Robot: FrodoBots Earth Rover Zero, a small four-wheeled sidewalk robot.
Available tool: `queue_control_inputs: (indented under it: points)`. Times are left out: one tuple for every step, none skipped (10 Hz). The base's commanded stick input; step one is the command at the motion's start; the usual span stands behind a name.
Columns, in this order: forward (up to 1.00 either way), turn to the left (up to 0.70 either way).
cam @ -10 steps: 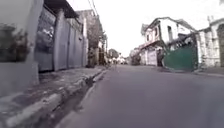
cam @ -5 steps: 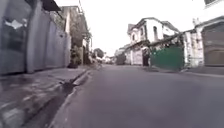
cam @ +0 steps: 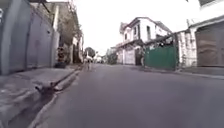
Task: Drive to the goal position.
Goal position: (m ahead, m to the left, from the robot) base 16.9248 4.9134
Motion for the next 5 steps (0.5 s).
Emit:
queue_control_inputs:
  points:
    - [1.00,0.00]
    - [1.00,0.00]
    - [1.00,0.00]
    - [1.00,0.00]
    - [1.00,0.00]
